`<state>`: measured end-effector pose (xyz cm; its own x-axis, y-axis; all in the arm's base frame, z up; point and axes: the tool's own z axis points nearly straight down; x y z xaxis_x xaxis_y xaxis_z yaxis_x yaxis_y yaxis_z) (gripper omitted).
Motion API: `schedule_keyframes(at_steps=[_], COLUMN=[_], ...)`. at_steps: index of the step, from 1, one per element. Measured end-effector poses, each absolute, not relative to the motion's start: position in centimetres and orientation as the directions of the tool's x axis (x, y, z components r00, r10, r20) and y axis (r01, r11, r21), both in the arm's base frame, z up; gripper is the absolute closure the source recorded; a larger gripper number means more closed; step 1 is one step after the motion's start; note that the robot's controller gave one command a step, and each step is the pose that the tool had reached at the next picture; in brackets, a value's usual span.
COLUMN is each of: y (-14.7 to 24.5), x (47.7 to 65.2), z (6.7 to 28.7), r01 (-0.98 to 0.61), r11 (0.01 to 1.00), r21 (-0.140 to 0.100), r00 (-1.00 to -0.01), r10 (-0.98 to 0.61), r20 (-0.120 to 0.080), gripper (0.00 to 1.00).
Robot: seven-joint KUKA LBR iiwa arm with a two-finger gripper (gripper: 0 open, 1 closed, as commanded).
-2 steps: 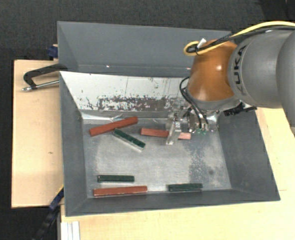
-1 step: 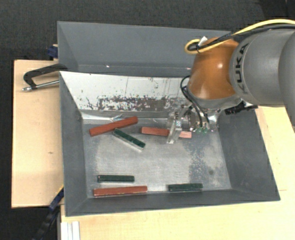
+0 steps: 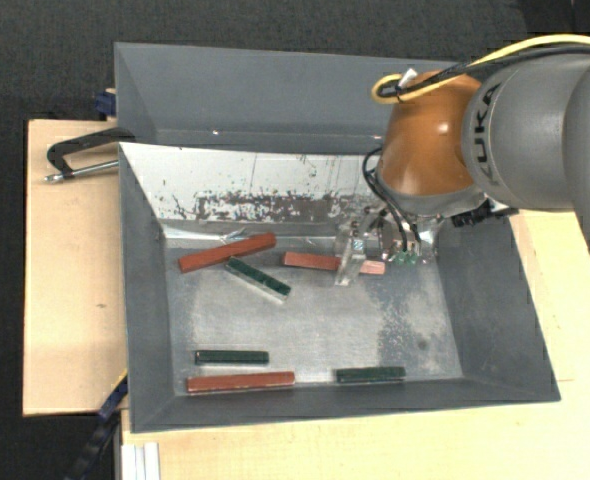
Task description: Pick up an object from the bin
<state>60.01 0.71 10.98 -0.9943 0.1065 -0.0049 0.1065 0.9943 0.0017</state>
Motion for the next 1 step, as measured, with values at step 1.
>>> schedule_keyframes(at_steps=[1], y=[0.72], x=[59.94], z=[12.03], r01=[0.107], r11=[0.994], r21=[0.001], r00=[-0.994], r10=[0.107], r20=[-0.001], gripper=[1.0])
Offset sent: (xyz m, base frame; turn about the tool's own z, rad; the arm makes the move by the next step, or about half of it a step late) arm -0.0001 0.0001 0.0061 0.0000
